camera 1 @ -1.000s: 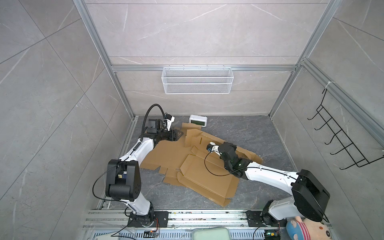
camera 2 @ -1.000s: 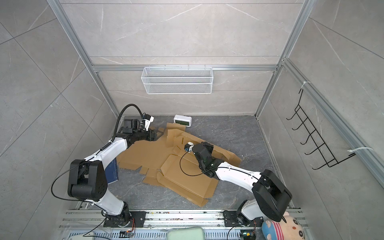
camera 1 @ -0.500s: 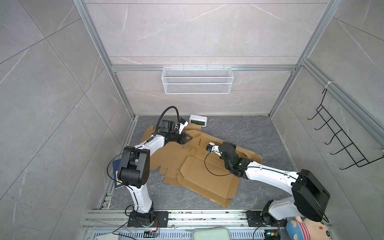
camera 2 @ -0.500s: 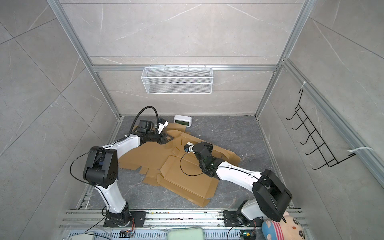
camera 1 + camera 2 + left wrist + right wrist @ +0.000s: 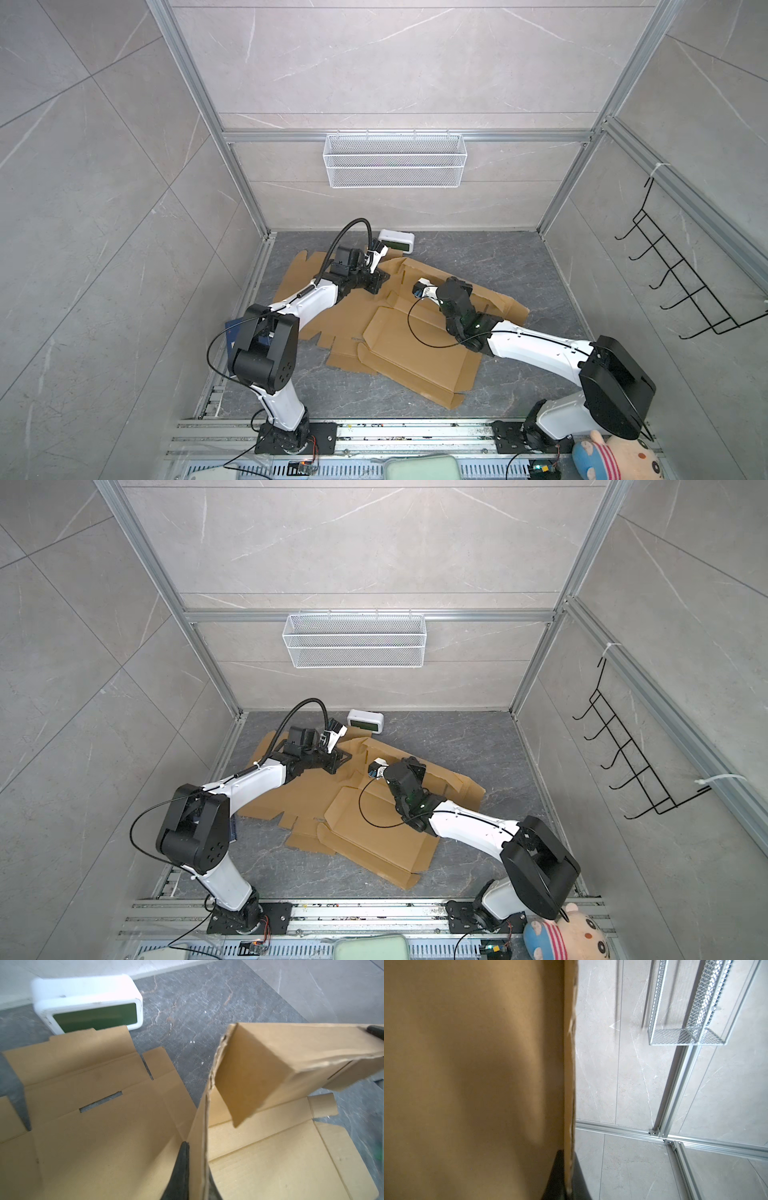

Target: Fold the paper box

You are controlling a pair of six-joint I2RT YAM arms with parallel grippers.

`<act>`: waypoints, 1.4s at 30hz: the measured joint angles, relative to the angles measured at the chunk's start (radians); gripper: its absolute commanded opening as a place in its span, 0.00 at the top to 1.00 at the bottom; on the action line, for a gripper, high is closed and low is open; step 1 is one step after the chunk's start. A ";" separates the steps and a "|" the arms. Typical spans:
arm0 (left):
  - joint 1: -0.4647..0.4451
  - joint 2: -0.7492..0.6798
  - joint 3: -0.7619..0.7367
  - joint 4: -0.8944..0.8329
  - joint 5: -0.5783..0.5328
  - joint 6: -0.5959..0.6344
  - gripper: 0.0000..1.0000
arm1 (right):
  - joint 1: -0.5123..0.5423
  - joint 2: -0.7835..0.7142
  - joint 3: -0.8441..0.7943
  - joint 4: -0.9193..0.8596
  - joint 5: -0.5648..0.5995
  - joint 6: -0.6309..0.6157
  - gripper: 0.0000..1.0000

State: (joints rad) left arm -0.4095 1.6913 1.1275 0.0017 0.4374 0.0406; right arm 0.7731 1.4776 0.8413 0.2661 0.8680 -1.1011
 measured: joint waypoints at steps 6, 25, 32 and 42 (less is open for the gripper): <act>-0.093 -0.071 -0.054 0.035 -0.158 -0.079 0.97 | 0.015 -0.005 -0.055 0.112 0.049 -0.034 1.00; -0.196 -0.085 -0.192 0.112 -0.355 -0.262 0.75 | 0.143 0.222 -0.288 0.932 0.220 -0.414 1.00; -0.100 -0.151 -0.255 0.094 -0.224 -0.268 0.53 | 0.162 0.253 -0.311 1.057 0.211 -0.467 1.00; 0.061 -0.285 -0.187 -0.024 0.061 -0.185 0.38 | 0.162 0.254 -0.312 1.062 0.185 -0.467 1.00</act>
State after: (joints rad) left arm -0.3489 1.4059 0.9401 -0.0227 0.4988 -0.1440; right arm 0.9348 1.7317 0.5289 1.3285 1.0534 -1.5677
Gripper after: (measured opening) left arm 0.612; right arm 0.052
